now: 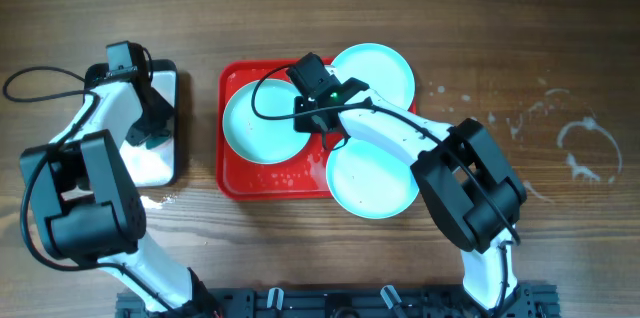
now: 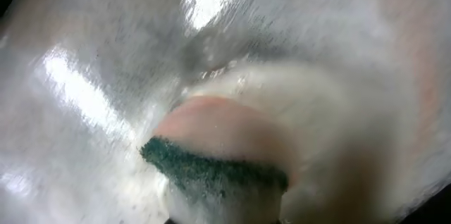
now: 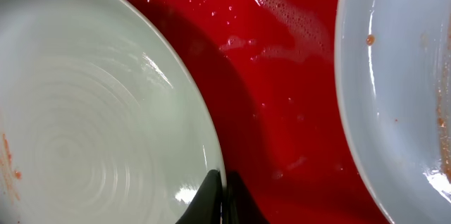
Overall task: Clean dirty plates on tray and stack at the side
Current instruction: 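Lower the left gripper into the metal tray and grasp the green sponge, then lift the sponge with the left gripper and carry it onto the plate, then scrub the plate surface with the sponge while the right gripper holds it, then continue scrubbing the plate in circles with the left-held sponge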
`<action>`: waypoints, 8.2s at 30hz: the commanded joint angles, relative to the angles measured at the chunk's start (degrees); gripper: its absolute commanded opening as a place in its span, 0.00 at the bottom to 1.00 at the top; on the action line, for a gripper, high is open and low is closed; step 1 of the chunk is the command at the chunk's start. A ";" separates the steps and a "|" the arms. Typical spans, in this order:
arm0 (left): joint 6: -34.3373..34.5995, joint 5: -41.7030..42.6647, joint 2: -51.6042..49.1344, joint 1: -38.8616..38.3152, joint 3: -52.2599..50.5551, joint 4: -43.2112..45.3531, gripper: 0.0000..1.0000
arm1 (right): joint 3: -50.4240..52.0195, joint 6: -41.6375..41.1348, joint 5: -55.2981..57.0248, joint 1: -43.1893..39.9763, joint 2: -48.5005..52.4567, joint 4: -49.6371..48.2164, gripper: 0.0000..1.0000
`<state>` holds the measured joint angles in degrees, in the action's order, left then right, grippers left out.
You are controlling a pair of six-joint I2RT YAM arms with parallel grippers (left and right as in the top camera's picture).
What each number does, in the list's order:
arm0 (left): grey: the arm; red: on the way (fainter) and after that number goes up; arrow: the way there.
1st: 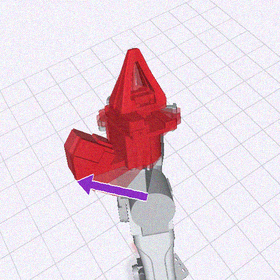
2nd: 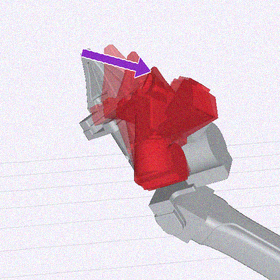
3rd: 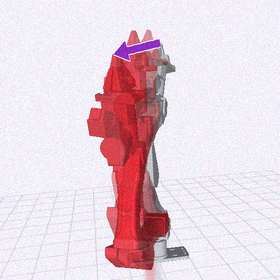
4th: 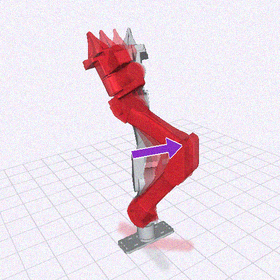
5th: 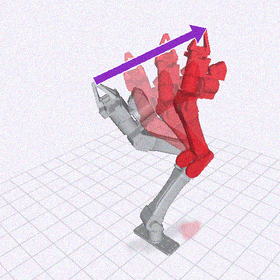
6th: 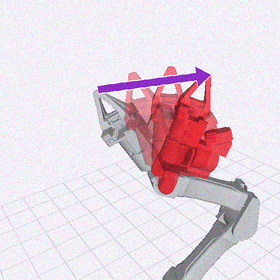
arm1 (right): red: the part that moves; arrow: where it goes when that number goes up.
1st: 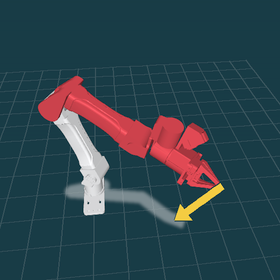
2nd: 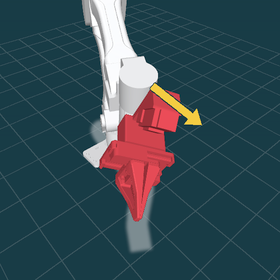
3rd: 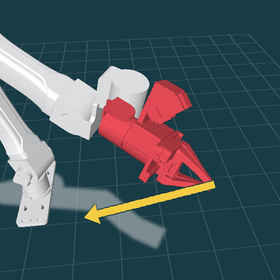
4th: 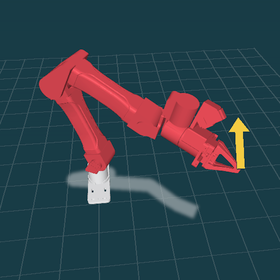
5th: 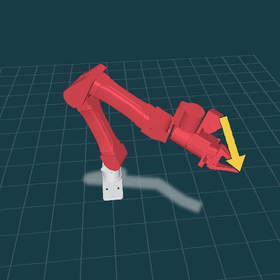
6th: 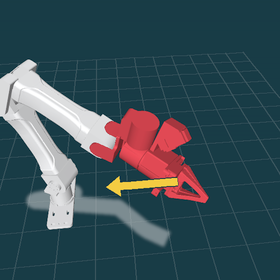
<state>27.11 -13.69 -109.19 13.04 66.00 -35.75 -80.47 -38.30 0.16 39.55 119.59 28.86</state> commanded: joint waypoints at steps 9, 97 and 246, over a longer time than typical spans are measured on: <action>0.13 2.27 17.84 0.33 2.67 -12.37 0.04 | -0.63 2.34 -1.77 0.15 1.90 0.07 0.04; 3.10 -0.74 -4.20 -29.70 0.52 10.58 0.04 | -0.63 3.87 -6.27 0.15 1.81 -0.46 0.04; 6.23 -0.55 -4.57 -30.86 -1.25 3.85 0.04 | 0.33 5.35 -15.72 1.90 2.03 -1.84 0.04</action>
<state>30.61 -7.11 -108.42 -17.74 66.19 -32.80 -80.62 -34.20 -14.57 40.99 120.55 27.18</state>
